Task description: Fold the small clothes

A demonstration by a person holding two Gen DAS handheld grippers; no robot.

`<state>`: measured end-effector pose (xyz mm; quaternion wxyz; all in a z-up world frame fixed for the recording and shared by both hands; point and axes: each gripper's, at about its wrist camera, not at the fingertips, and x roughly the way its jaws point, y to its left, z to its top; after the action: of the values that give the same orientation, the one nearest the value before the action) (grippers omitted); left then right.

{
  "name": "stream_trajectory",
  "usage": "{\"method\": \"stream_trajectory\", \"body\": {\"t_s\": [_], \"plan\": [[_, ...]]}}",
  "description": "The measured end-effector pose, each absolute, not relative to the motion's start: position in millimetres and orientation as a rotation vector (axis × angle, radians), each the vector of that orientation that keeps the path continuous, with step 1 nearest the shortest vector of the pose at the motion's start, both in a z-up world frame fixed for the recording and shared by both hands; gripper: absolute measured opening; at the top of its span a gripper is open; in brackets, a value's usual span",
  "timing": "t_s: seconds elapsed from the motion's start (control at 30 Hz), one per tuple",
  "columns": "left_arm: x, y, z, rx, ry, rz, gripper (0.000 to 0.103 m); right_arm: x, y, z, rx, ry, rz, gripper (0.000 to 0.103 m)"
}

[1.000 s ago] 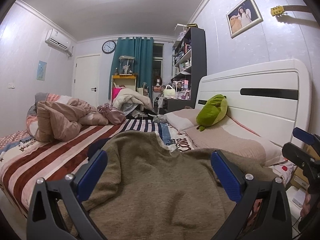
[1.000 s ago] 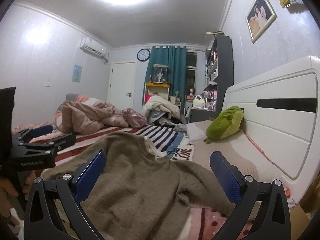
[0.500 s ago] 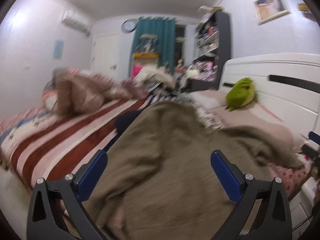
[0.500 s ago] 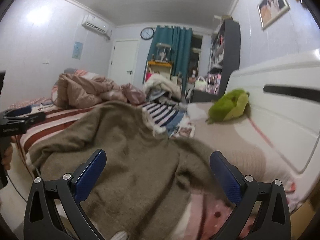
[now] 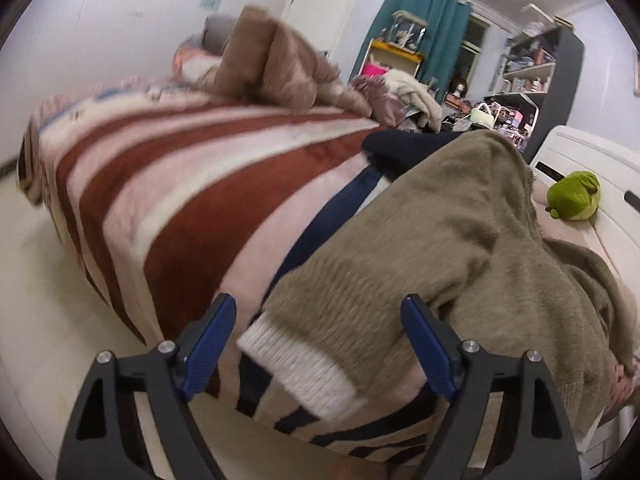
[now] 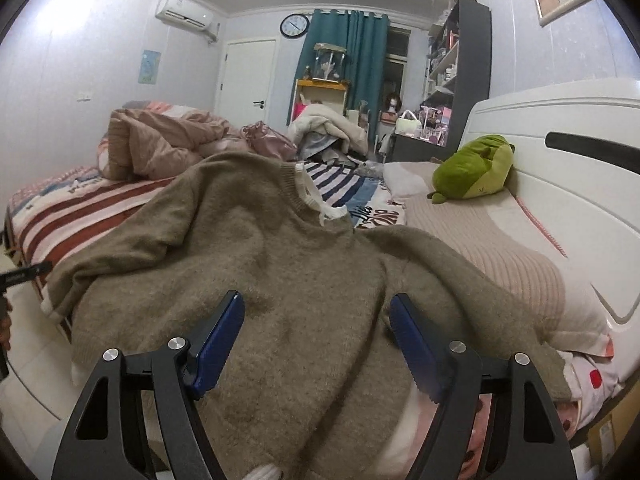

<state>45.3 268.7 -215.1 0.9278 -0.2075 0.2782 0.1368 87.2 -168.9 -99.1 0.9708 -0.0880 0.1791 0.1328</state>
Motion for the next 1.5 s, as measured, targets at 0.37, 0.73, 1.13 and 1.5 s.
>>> {"method": "stream_trajectory", "body": {"t_s": [0.37, 0.73, 1.13, 1.5], "plan": [[63, 251, -233, -0.44, 0.611, 0.214, 0.022, 94, -166, -105, -0.136, 0.394, 0.266, 0.072], [49, 236, -168, -0.342, 0.435, 0.258, 0.008, 84, -187, -102, -0.062, 0.354, 0.296, 0.072], [92, 61, -82, -0.065, 0.338, -0.125, 0.008, 68, -251, -104, 0.03, 0.252, 0.31, 0.073], [127, -53, -143, 0.104, 0.611, -0.382, 0.008, 56, -277, -128, 0.004, 0.3, 0.306, 0.074]]}}
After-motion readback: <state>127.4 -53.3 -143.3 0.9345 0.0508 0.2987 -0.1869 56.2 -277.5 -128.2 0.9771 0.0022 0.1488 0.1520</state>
